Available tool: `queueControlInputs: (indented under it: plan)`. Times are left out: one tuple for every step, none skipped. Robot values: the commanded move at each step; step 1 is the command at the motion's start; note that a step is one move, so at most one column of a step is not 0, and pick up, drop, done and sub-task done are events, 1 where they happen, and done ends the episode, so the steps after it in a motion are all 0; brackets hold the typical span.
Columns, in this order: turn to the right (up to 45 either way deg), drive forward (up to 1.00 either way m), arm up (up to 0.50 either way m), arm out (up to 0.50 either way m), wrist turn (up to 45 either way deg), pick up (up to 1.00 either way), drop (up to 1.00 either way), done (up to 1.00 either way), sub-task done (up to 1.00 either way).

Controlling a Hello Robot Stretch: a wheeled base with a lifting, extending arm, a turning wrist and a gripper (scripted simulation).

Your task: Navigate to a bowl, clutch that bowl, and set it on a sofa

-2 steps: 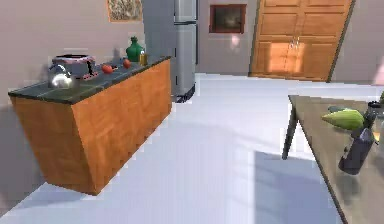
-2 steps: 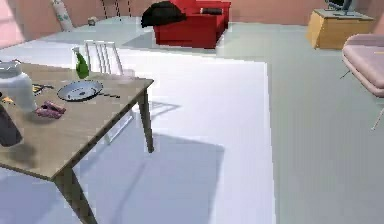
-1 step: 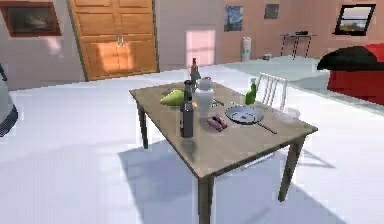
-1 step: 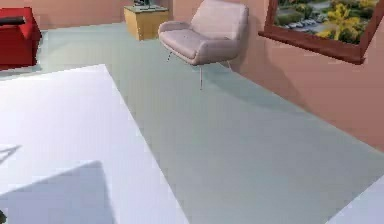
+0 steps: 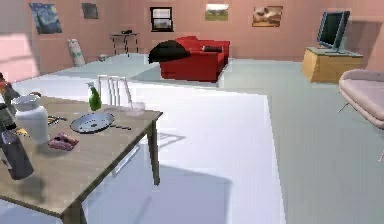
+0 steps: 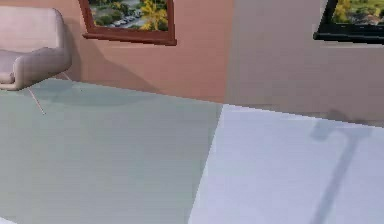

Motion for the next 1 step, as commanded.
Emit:
queueControlInputs:
  plan:
    - [15.0, 0.0, 0.0, 0.0, 0.0, 0.0, 0.0, 0.0, 0.0]
